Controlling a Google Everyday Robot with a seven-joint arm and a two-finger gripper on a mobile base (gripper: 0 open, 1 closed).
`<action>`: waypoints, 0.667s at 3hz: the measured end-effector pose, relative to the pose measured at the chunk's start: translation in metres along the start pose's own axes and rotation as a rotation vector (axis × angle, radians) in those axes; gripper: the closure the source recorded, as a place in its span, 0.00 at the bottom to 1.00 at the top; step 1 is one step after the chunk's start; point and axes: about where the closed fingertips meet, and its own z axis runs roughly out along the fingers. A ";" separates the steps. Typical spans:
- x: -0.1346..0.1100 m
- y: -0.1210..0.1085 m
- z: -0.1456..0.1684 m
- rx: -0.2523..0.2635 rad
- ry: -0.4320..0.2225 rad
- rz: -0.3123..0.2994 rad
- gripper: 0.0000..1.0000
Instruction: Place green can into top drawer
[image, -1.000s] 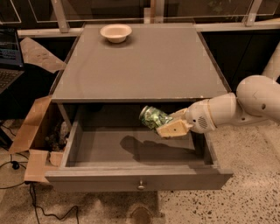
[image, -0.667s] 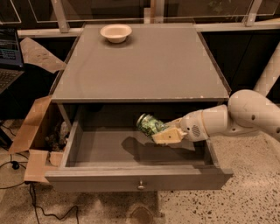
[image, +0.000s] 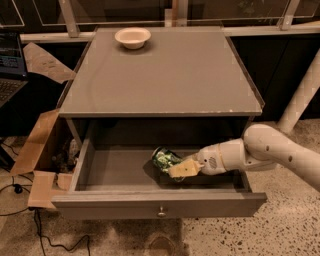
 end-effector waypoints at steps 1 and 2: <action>0.005 -0.003 0.005 -0.011 0.002 0.012 0.86; 0.005 -0.003 0.005 -0.011 0.002 0.012 0.62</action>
Offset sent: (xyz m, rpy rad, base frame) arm -0.0005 0.0018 -0.0070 0.0072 0.0148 0.0025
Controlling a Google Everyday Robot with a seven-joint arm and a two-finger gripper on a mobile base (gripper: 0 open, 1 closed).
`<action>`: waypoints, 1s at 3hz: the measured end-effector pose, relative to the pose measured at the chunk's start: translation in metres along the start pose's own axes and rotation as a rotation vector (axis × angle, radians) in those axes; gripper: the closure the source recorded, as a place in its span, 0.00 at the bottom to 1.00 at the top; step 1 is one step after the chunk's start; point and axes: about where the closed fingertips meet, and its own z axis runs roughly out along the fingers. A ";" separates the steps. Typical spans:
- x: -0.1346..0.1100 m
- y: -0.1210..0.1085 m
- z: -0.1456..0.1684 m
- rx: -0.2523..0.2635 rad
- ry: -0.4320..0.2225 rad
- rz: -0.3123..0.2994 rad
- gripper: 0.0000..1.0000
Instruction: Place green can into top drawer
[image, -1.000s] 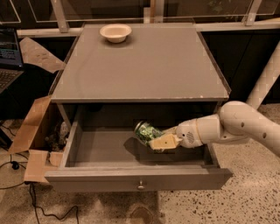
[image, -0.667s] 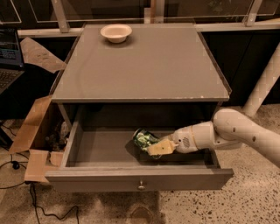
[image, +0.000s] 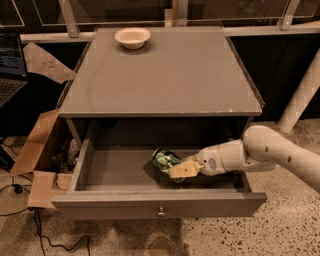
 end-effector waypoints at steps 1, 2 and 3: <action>0.000 0.000 0.000 0.000 0.000 0.000 0.39; 0.000 0.000 0.000 0.000 0.000 0.000 0.15; 0.000 0.000 0.000 0.000 0.000 0.000 0.00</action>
Offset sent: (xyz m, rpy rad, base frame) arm 0.0000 0.0000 0.0000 0.0000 0.0000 0.0001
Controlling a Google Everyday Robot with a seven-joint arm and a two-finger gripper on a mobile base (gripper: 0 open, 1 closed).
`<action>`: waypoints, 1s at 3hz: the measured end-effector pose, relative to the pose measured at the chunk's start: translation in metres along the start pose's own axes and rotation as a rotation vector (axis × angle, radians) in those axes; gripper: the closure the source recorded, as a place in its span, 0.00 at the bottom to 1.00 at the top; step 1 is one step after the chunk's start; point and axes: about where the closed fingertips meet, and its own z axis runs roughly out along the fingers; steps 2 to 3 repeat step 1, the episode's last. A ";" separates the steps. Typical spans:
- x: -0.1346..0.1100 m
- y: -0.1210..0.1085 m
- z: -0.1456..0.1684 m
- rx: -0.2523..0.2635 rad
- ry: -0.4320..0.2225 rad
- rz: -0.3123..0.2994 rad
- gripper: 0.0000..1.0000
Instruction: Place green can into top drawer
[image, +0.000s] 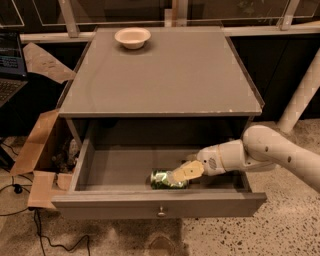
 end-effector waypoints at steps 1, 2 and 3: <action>0.000 0.000 0.000 0.000 0.000 0.000 0.00; 0.000 0.000 0.000 0.000 0.000 0.000 0.00; 0.000 0.000 0.000 0.000 0.000 0.000 0.00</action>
Offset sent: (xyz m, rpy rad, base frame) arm 0.0000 0.0000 0.0000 0.0000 0.0000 0.0000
